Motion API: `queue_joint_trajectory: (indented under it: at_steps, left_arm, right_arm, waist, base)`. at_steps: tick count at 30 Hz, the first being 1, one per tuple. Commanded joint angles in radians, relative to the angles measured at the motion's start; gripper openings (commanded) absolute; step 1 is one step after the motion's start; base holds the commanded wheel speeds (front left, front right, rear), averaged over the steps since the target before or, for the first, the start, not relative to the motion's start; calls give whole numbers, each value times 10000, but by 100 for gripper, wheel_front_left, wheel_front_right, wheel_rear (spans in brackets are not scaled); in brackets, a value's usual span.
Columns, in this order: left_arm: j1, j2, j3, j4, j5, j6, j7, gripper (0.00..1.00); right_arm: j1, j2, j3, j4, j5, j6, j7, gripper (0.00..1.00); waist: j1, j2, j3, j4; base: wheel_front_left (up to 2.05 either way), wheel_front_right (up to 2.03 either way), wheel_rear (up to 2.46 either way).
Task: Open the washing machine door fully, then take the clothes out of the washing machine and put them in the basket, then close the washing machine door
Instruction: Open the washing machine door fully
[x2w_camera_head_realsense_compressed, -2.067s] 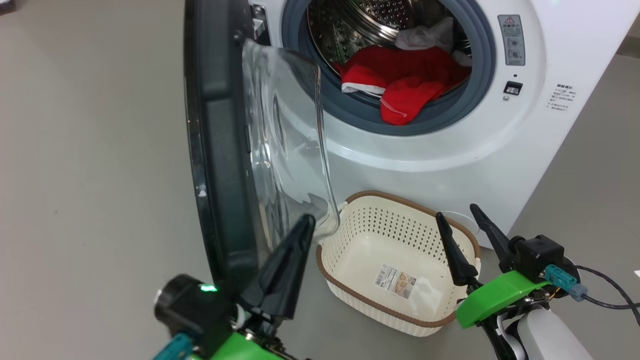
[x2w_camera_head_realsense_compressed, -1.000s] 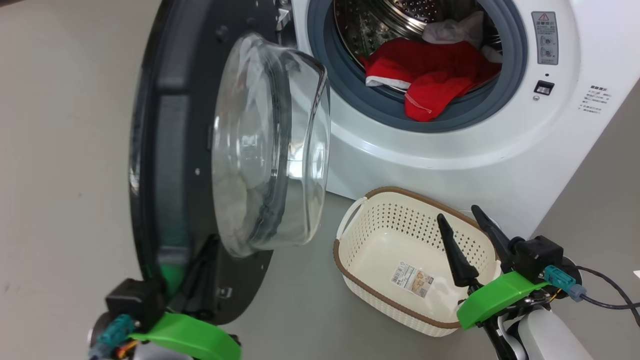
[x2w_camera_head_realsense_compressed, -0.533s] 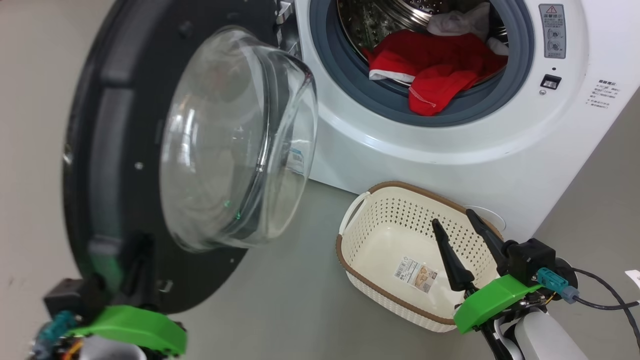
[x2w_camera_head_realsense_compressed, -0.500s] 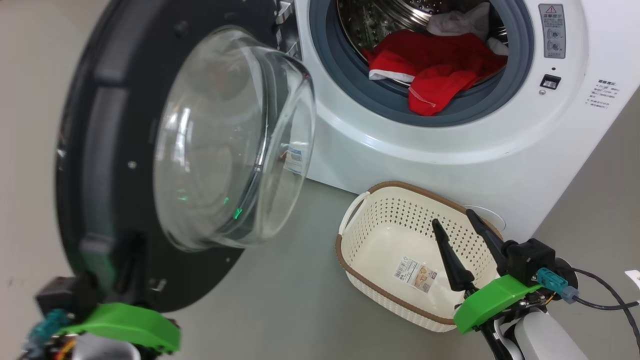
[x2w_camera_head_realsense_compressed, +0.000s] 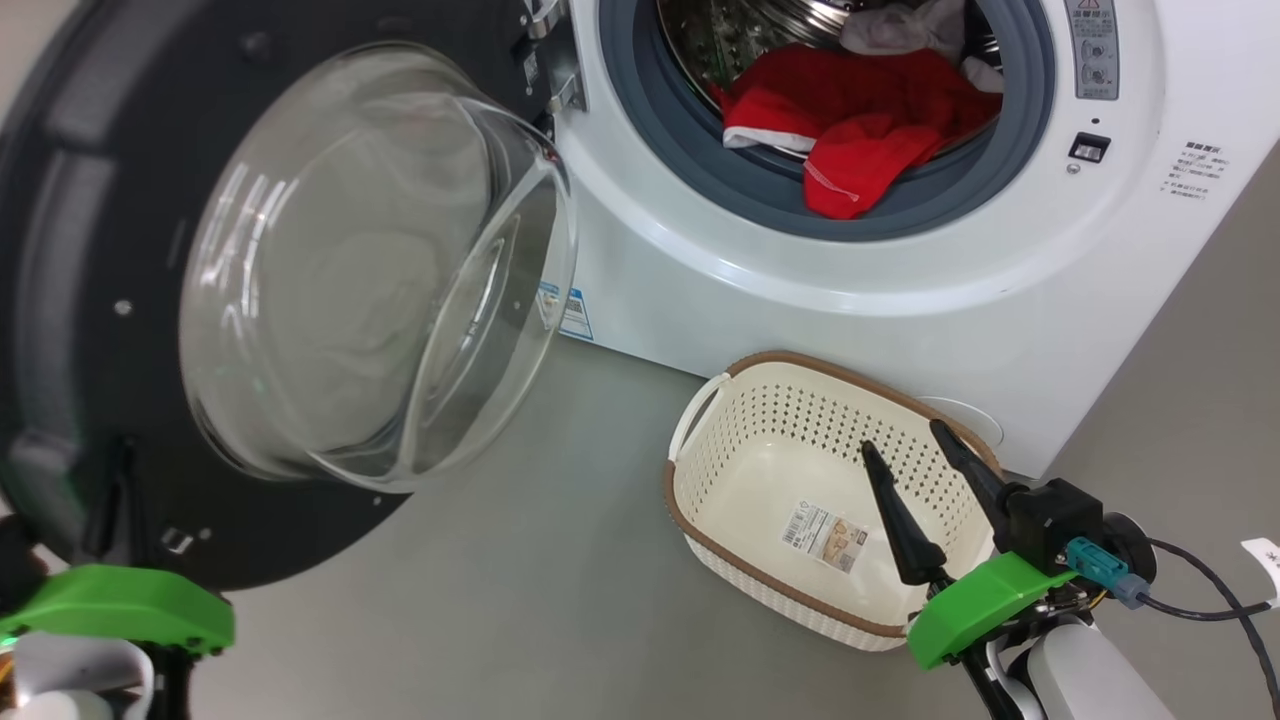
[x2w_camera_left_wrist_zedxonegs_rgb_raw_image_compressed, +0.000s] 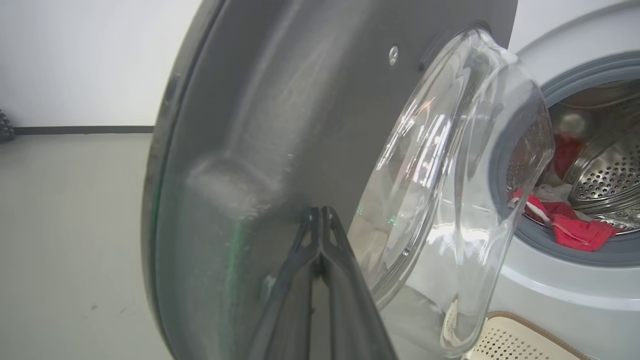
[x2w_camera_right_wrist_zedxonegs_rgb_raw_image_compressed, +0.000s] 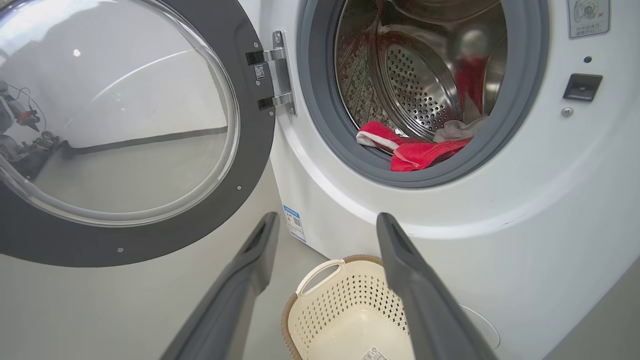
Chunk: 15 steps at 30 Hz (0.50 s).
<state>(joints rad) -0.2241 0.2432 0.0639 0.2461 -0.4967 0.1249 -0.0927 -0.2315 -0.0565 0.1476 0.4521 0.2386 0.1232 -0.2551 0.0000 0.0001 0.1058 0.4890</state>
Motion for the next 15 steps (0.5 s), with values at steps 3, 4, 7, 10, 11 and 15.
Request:
queue_joint_trajectory:
  at_steps: [3,4,7,10,11,15]
  left_arm:
    - [-728,710,669,325,-80,-68,-313,0]
    - [-809,751,696,460,-102,-102,-372,0]
    - [-1024,862,756,842,-162,-167,-462,0]
    - [-1237,1012,817,1181,-234,-260,-499,0]
    - [-1316,1077,844,1311,-262,-297,-507,0]
    - [-1563,1279,900,1733,-297,-395,-572,0]
  right_arm:
    - [-139,62,296,-189,-191,75,-67,100]
    - [-138,62,301,-173,-226,75,-67,100]
    - [-107,62,285,-158,-282,75,-67,100]
    - [-91,62,270,-163,-351,75,-67,100]
    - [-94,62,270,-159,-382,75,-67,100]
    - [-124,60,266,-153,-457,75,-67,100]
  waist:
    - [0,-1,104,-54]
    - [0,-1,117,-61]
    - [0,-1,121,-67]
    - [0,-1,157,-74]
    - [0,-1,174,-76]
    - [0,-1,239,-83]
  base:
    - [0,0,0]
    - [0,0,0]
    - [0,0,0]
    - [0,0,0]
    - [0,0,0]
    - [0,0,0]
